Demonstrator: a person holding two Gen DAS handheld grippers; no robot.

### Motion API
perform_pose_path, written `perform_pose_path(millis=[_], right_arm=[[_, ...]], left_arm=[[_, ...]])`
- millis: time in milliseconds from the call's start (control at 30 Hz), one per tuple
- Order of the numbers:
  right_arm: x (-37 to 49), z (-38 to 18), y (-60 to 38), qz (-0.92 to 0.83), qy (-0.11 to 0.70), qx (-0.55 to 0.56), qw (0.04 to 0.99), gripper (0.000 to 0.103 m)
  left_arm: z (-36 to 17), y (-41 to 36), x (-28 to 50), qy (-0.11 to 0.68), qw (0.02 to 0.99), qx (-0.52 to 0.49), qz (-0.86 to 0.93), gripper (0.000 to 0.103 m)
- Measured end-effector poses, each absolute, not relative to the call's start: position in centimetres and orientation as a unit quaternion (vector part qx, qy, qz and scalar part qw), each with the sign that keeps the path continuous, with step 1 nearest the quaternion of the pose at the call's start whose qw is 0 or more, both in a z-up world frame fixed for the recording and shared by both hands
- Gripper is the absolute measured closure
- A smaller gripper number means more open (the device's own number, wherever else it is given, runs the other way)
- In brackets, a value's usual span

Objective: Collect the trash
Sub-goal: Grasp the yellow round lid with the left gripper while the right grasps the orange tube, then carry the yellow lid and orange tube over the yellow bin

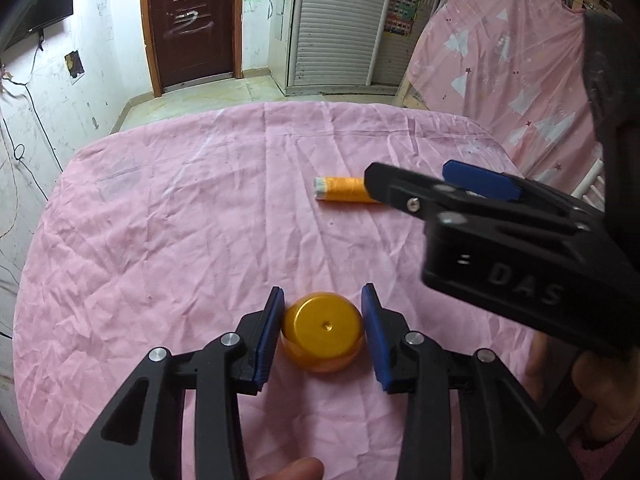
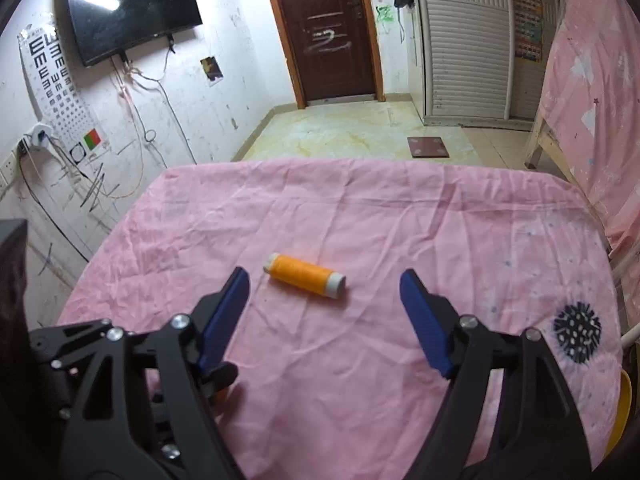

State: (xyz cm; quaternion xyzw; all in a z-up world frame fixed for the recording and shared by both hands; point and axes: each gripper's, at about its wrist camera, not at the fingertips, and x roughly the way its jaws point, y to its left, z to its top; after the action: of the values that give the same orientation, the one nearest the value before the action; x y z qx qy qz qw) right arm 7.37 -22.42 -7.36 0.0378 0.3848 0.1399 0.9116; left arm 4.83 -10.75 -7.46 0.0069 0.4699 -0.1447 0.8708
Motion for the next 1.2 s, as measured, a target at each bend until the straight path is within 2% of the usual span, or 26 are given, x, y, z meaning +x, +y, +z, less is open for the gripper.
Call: perform_pose_path(millis=[400,467,500,733,1200], right_arm=[[9.3,-9.2,-19.7,0.143,0.416,0.004,0.898,0.026],[9.6,-9.3,-19.3,0.146,0.420,0.001,0.896,0.030],[9.8,-9.3,-19.3,0.145,0.421,0.001,0.895,0.036],[10.4,-9.6,-18.9,0.137,0.431,-0.006,0.892,0.047],[9.5,-8.4,-20.0,0.139,0.408,0.015,0.902,0.048]], left_arm=[[-6.8,-7.9,5.0,0.458,0.880,-0.008,-0.127,0.070],[-6.8,-7.6,5.2,0.457,0.880,-0.010,-0.125,0.070],[-6.8,-7.4,5.2,0.457,0.881,-0.011,-0.125,0.070],[-6.8,-6.9,5.2,0.455,0.882,-0.013,-0.124,0.070],[-6.2,-7.2,4.4,0.447,0.887,-0.006,-0.114,0.070]])
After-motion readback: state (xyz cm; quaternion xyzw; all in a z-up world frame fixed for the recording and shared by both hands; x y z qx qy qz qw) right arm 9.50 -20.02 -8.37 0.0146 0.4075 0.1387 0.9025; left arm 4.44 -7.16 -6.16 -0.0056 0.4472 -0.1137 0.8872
